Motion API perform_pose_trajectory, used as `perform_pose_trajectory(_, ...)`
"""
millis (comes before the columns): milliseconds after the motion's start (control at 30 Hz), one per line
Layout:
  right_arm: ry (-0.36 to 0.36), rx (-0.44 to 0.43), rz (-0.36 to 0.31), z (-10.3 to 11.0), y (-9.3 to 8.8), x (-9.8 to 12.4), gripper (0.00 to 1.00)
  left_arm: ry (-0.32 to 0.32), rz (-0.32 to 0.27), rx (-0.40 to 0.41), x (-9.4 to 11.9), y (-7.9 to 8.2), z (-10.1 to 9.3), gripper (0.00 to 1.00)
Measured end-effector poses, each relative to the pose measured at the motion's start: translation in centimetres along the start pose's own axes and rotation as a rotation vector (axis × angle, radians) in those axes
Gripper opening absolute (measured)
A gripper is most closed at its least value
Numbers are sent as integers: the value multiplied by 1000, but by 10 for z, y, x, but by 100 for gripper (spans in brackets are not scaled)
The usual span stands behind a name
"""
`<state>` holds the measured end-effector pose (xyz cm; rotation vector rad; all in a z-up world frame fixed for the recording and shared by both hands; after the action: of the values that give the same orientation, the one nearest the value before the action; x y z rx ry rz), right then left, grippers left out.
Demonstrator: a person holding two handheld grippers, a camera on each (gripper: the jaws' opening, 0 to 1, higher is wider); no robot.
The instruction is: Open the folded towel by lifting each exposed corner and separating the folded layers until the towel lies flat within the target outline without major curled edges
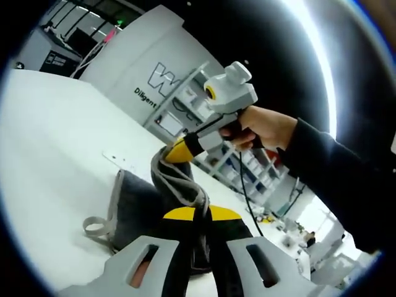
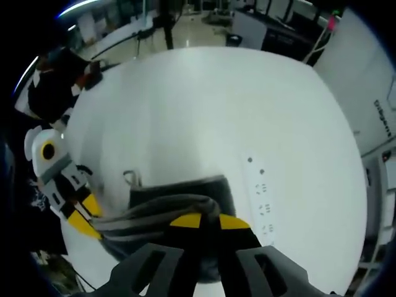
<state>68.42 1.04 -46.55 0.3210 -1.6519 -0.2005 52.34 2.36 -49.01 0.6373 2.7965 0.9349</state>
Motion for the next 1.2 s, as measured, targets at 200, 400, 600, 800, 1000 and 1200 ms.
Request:
perform_pose_trajectory(200,-14,7,-7,1,-2,6,3,-8,-1,-4,-1,-2,-5,4)
perform_pose_trajectory(400,-16,9,-17,4,-4,9,3,-13,0,-25,-2,-2,-11,4)
perform_pose_trajectory(600,-22,9,-31,10,-6,12,3,-8,2,-34,-1,-2,-14,4)
perform_pose_trajectory(800,-31,16,-34,10,-9,19,3,-11,4,-45,-5,-3,-20,4)
perform_pose_trajectory(1000,-35,8,-43,15,-16,20,3,-19,11,-51,-10,-5,-25,4)
perform_pose_trajectory(1200,-33,6,-47,21,-18,20,3,-20,14,-52,-13,-6,-27,4)
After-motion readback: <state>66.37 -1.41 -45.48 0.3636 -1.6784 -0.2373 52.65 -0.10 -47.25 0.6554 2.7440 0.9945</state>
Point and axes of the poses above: the point that each gripper's makers call its tool centre point, and the gripper's own axes: x roughly backward along the fingers, z roughly to its left, y roughly out of its top, the point moved 4 cm from there along x, roughly backward along the fingers, and after that the axes turned 12 degrees about x, right-handed, at the moved point
